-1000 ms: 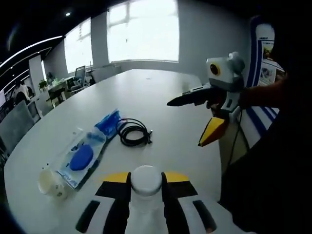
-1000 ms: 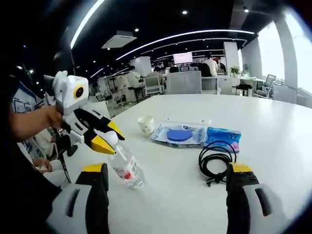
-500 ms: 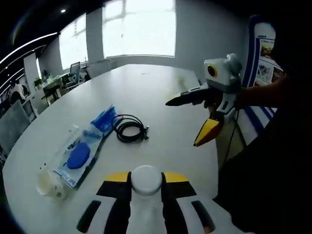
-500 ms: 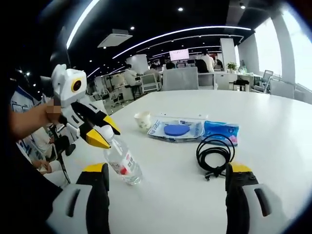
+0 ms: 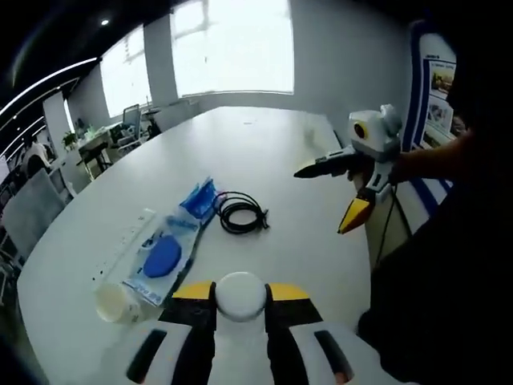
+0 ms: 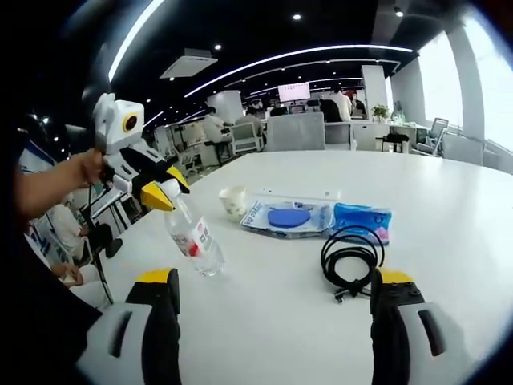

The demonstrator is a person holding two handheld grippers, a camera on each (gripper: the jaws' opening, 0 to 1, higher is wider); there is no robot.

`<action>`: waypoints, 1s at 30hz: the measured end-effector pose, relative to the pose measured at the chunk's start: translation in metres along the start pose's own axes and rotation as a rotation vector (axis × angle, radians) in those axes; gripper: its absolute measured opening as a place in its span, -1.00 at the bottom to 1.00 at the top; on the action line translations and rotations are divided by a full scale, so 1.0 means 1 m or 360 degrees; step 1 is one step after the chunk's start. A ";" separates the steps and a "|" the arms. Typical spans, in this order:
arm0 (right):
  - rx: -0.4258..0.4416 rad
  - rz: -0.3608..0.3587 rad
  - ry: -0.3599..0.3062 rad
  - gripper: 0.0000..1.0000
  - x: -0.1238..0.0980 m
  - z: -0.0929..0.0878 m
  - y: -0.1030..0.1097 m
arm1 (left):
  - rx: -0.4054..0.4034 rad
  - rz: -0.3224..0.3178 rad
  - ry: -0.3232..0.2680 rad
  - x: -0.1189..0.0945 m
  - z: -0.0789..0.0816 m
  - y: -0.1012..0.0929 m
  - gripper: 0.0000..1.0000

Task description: Arrange the tabletop items into an orderly group along one side of the table until the central work area is clear of visible clutter.

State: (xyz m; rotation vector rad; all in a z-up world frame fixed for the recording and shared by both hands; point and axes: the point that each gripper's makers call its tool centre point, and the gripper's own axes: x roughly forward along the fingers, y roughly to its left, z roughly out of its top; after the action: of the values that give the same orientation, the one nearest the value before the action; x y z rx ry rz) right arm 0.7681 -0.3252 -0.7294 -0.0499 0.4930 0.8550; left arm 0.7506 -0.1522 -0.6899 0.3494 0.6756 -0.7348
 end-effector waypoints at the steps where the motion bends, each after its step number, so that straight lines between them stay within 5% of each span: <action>1: -0.0004 0.0002 0.0000 0.92 0.001 0.001 0.001 | -0.0006 0.0007 0.0003 -0.003 -0.002 0.005 -0.61; 15: -0.0038 0.0006 -0.0004 0.92 0.009 0.011 0.008 | -0.0031 0.0018 0.0047 -0.032 -0.040 0.056 -0.61; 30: -0.0017 -0.0054 0.0002 0.92 0.016 0.013 0.008 | 0.0019 -0.0023 0.0096 -0.044 -0.063 0.112 -0.61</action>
State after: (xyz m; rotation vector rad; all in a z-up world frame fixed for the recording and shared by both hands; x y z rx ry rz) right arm 0.7758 -0.3052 -0.7238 -0.0685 0.4878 0.8247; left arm 0.7785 -0.0196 -0.6999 0.3790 0.7313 -0.7445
